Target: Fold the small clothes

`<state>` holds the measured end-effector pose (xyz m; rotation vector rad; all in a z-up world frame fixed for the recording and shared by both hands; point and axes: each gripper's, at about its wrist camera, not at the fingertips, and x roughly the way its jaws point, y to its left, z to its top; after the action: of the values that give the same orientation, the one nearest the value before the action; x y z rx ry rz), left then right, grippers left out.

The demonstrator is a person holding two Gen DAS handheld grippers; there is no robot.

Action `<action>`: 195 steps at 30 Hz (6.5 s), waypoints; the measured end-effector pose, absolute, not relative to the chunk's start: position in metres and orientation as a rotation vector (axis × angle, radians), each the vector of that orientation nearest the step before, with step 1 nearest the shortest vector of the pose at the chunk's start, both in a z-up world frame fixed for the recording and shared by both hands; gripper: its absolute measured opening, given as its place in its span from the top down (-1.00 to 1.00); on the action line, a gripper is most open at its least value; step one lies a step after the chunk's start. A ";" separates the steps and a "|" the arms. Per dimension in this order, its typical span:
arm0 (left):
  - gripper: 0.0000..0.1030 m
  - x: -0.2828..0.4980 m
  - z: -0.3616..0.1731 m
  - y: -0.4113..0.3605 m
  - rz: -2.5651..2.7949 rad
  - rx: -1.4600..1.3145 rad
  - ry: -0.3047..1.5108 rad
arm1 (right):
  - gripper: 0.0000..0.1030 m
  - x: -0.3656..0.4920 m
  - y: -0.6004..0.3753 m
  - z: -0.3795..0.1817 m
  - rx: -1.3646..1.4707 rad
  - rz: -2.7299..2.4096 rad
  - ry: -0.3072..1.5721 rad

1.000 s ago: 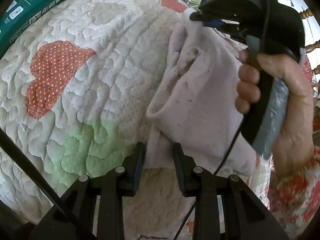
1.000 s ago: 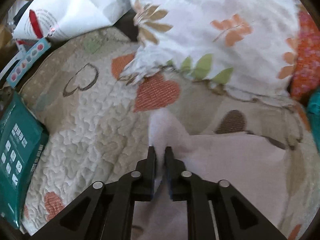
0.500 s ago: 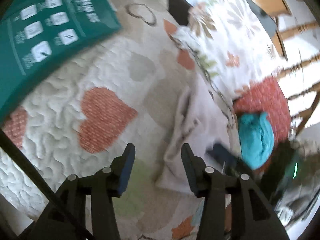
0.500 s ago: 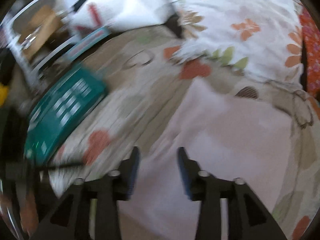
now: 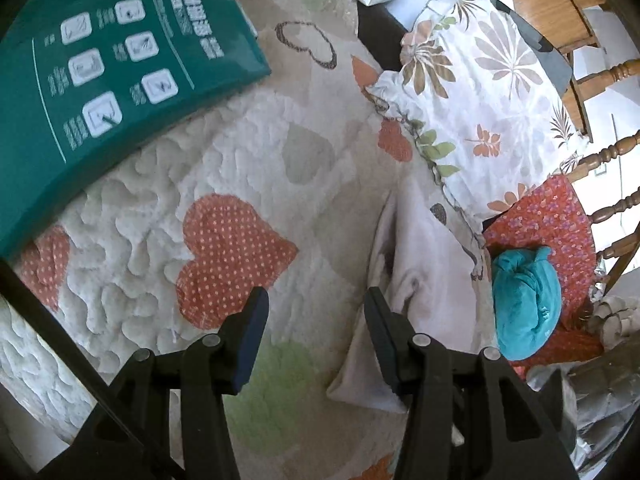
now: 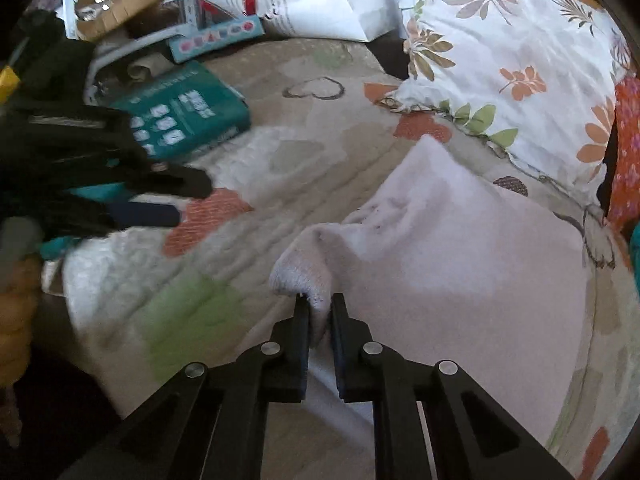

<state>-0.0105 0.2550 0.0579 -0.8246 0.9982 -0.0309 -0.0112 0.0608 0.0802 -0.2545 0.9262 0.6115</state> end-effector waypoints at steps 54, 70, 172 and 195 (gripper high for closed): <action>-0.43 -0.012 0.084 0.126 0.074 -0.285 0.850 | 0.04 -0.046 -0.183 0.067 0.241 0.258 0.913; -0.96 -0.122 0.137 0.065 0.132 0.030 0.480 | -0.19 -0.130 -0.209 0.085 0.188 0.134 0.813; -1.00 -0.087 0.006 0.052 0.063 -0.086 0.972 | -0.46 -0.113 -0.167 0.046 0.038 0.103 0.858; -1.00 -0.083 0.008 0.043 0.085 -0.080 1.031 | -0.46 -0.114 -0.168 0.046 0.062 0.116 0.861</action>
<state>-0.0826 0.0431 0.0075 -0.0796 1.0312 0.0849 -0.1137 -0.1676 0.0456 0.0618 0.8615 0.1159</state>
